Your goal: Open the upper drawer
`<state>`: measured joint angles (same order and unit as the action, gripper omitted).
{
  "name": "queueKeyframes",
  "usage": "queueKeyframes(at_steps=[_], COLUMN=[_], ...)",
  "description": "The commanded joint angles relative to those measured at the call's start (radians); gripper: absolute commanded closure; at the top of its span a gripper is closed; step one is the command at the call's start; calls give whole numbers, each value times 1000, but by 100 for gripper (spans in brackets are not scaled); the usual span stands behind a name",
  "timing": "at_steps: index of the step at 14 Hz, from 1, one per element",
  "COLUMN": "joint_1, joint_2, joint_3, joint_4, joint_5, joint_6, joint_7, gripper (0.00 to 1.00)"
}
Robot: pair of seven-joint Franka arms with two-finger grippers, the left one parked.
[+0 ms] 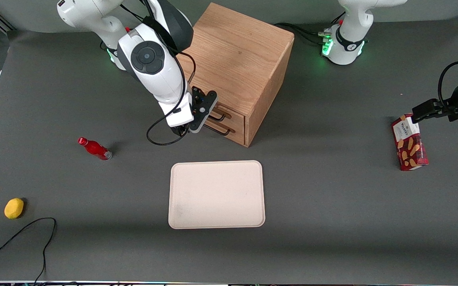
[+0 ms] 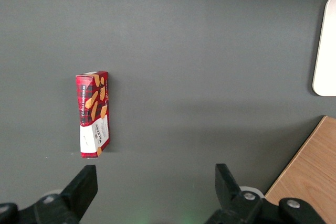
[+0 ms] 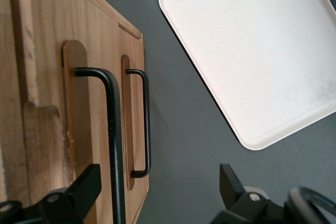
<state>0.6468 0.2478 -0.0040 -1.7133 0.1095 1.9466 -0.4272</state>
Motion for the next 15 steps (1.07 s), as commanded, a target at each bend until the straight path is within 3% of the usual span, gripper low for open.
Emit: queueKeyframes(at_steps=[1,15], joint_1=[10,8], joint_2=[-30,-13], joint_3=[-7,-7], joint_4=[-48,-94], joint_5=[6,-11], joint_6=[37,117], joint_7=[10,7], gripper=[0,0])
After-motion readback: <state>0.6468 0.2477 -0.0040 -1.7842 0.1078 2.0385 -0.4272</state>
